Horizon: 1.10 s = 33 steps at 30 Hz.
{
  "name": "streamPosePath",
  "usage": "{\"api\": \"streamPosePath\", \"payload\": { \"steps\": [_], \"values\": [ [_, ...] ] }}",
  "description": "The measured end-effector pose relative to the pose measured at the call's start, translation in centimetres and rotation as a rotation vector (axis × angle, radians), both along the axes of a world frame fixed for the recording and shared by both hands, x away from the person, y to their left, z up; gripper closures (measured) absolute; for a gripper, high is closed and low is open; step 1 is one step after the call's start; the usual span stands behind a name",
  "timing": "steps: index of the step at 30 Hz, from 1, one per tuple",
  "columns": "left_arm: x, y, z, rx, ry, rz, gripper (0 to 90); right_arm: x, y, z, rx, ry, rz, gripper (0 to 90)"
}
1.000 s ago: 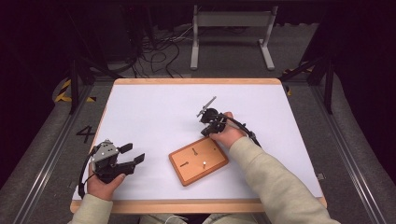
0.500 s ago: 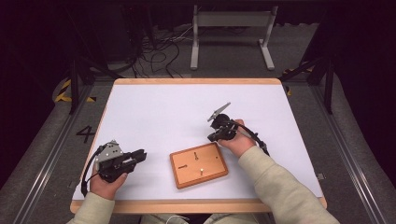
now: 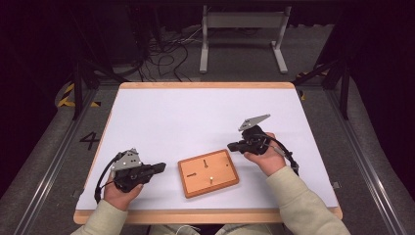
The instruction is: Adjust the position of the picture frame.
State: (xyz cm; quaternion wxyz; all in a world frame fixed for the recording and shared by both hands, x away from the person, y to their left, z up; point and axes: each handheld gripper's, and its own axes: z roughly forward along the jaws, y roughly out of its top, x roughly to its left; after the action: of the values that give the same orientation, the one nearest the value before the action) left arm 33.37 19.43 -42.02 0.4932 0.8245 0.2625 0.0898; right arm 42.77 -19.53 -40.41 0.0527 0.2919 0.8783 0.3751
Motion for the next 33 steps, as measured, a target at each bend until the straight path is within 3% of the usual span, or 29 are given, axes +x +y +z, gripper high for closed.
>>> {"api": "streamPosePath", "payload": {
  "steps": [11, 18, 20, 27, 33],
  "values": [
    [-0.3, -3.3, -0.1, 0.005, 0.032, -0.136, 90.0, -1.3, -3.0, -0.9, 0.063, 0.014, -0.053, 90.0],
    [-0.7, -4.9, -1.0, 0.035, 0.059, -0.202, 90.0, -1.7, -3.7, -1.1, 0.068, 0.021, -0.070, 90.0],
    [-1.0, -5.5, -1.1, 0.037, 0.074, -0.243, 90.0, -1.8, -4.0, -1.4, 0.069, 0.030, -0.080, 90.0],
    [-1.3, -7.2, -1.9, 0.125, 0.100, -0.327, 90.0, -1.7, -4.2, -1.7, 0.075, 0.042, -0.086, 89.5],
    [-1.5, -7.9, -2.5, 0.173, 0.128, -0.377, 90.0, -1.7, -4.4, -1.7, 0.082, 0.044, -0.089, 88.8]
  ]
}}
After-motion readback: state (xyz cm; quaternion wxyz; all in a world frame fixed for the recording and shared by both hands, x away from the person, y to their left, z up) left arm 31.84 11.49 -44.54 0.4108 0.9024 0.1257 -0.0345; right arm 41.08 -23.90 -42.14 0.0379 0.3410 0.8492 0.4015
